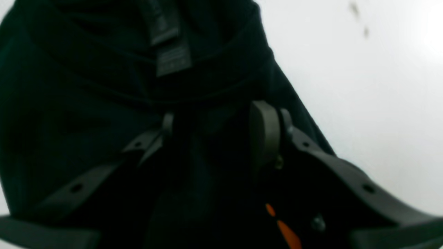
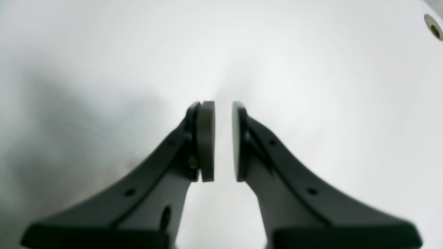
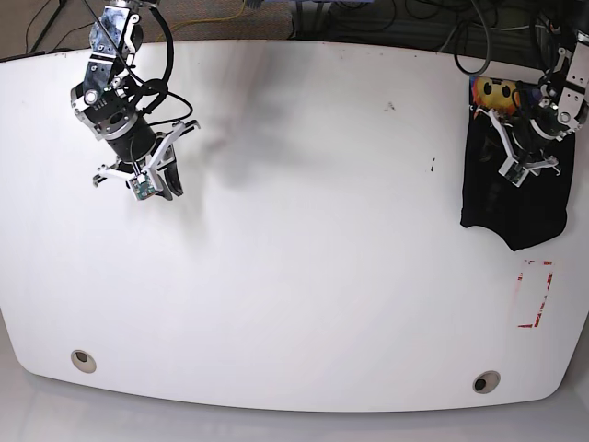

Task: Layout the t-shirt on the table in an organized manner, then fold the t-shirt properly
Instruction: 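Carry the folded shirt with the left gripper to the table's edge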

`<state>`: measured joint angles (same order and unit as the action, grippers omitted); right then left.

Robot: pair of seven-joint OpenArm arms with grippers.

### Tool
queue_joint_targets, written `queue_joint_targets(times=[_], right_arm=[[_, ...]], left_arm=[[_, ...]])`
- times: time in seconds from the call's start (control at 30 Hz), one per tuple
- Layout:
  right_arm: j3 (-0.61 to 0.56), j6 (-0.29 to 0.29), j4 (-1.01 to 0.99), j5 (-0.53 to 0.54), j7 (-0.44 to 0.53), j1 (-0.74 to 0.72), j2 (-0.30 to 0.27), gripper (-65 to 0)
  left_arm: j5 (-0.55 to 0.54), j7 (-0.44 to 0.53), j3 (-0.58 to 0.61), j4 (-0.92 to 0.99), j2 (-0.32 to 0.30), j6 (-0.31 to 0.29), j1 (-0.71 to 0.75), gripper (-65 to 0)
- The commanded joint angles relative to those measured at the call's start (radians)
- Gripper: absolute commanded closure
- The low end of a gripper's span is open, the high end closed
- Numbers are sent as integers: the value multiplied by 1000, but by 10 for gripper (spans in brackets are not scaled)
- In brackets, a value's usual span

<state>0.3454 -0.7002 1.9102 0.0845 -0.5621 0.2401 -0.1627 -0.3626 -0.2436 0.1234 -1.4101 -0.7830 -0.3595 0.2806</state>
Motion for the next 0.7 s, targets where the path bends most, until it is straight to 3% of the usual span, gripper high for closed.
queue_joint_targets(times=[0.0,0.13,0.33,0.67], right_arm=[[5,2,22,18,26,-9,-7,-76],[5,2,22,18,26,-9,-7,-76],[5,2,22,18,27,2,-7,-76],[5,2,22,18,29,5,-7,-75]], left_arm=[[38,-64,-47,53,-25,-20,7,-246],[50,-64,-123,108,-26,-102,7,-246],[161,-64,-238,151,-22,-210,4,-246],[181,-64,-271,165,-42,-252,-42,-246]])
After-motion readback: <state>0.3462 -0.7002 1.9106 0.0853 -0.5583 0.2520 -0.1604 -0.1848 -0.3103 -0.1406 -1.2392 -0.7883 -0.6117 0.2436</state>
